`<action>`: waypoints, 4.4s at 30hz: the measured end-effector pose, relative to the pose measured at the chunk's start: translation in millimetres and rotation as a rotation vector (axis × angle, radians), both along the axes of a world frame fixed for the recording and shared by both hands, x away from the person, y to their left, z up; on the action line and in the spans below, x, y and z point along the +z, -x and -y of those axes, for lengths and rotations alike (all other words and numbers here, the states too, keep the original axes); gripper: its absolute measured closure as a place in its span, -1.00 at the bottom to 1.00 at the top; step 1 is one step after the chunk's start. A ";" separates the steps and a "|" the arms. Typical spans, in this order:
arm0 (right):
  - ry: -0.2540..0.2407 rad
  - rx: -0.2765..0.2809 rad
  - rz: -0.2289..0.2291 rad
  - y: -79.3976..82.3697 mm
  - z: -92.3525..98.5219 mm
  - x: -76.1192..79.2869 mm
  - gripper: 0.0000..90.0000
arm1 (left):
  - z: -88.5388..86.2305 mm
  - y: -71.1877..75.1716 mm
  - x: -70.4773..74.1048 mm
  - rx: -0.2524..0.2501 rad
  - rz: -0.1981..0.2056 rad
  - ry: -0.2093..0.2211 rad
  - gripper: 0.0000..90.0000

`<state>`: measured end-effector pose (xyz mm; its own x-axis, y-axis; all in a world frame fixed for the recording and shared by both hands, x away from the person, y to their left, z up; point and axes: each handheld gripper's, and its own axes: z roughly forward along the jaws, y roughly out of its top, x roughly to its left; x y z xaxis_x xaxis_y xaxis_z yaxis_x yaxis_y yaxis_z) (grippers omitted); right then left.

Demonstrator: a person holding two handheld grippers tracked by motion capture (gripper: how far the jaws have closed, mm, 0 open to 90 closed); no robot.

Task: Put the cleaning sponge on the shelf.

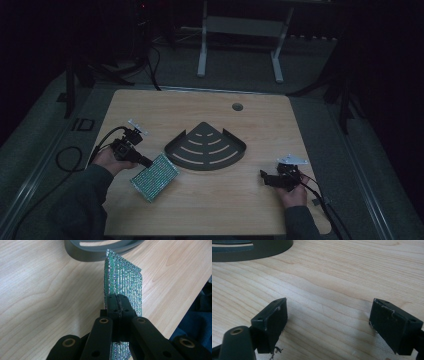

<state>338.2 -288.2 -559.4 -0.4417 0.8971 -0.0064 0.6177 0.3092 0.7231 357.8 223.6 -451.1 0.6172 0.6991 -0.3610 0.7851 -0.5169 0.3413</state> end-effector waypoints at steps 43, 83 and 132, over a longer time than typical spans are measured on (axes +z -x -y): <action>-0.001 -0.001 -0.001 0.0 -0.1 0.0 -0.68 | 15.2 -37.7 31.6 0.023 0.049 0.051 1.00; -0.001 0.002 -0.001 -0.1 0.1 0.0 -0.68 | 57.4 -85.0 45.5 0.024 0.076 0.063 1.00; -0.001 0.006 0.000 -0.1 0.5 0.0 -0.68 | 78.0 -128.1 2.6 0.072 0.047 0.022 1.00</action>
